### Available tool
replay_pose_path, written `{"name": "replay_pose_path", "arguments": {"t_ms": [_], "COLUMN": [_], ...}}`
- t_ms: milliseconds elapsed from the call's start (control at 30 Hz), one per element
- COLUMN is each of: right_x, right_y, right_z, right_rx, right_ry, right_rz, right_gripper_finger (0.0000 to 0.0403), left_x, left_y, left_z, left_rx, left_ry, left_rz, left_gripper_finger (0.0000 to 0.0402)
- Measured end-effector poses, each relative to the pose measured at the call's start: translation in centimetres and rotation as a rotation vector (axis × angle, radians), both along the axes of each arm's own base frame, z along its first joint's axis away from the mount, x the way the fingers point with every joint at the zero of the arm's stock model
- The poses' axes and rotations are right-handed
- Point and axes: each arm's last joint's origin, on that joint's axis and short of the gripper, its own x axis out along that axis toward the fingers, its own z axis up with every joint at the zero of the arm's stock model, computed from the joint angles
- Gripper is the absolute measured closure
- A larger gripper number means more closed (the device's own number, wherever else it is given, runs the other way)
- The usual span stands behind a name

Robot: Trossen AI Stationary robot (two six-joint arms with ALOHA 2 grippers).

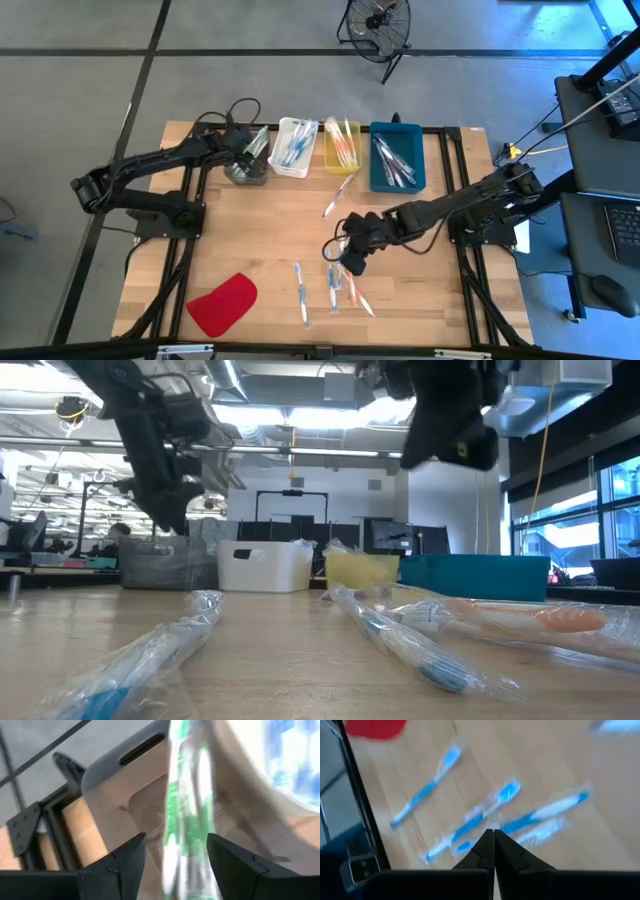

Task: Pick & Place Toothbrushes
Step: Put the blue toothbrush into the white bin

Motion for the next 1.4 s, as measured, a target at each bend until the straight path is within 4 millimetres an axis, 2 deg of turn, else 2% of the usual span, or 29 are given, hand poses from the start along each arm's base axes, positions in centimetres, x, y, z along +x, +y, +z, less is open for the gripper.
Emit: {"name": "replay_pose_path", "arguments": {"t_ms": [200,367,633,800,1100,1267,1400], "right_x": [0.6,1.0,1.6,2.3,4.5,4.8,5.6], "right_y": [0.6,0.0,-1.4,-1.3,-0.6,-0.5,-0.2], "right_z": [-2.4,-3.1,-3.6,-3.8,-3.1,-2.8,-1.3], "right_rx": [0.041,0.036,-0.037,-0.043,0.001,0.087,0.090], "right_ry": [0.106,0.131,0.118,0.067,-0.168,-0.190,-0.210], "right_rz": [0.022,-0.005,-0.078,-0.051,0.035,0.054,0.085], "right_gripper_finger": [0.0401,0.0396,0.0390,0.0384,0.0314,0.0265,0.0241], "left_x": [-0.1,0.3,2.1,2.9,2.8,2.3,2.1], "left_y": [-1.5,-3.7,-8.3,-11.4,-15.0,-16.1,-16.6], "left_z": [2.3,3.5,3.8,3.7,2.8,1.8,1.3], "left_rx": [0.015,-0.029,-0.103,-0.127,-0.119,-0.161,-0.155], "left_ry": [-0.136,-0.266,-0.318,-0.310,-0.307,-0.301,-0.290], "left_rz": [-0.100,-0.215,-0.442,-0.594,-0.643,-0.647,-0.651], "left_gripper_finger": [0.0197,0.0197,0.0196,0.0196,0.0196,0.0196,0.0196]}}
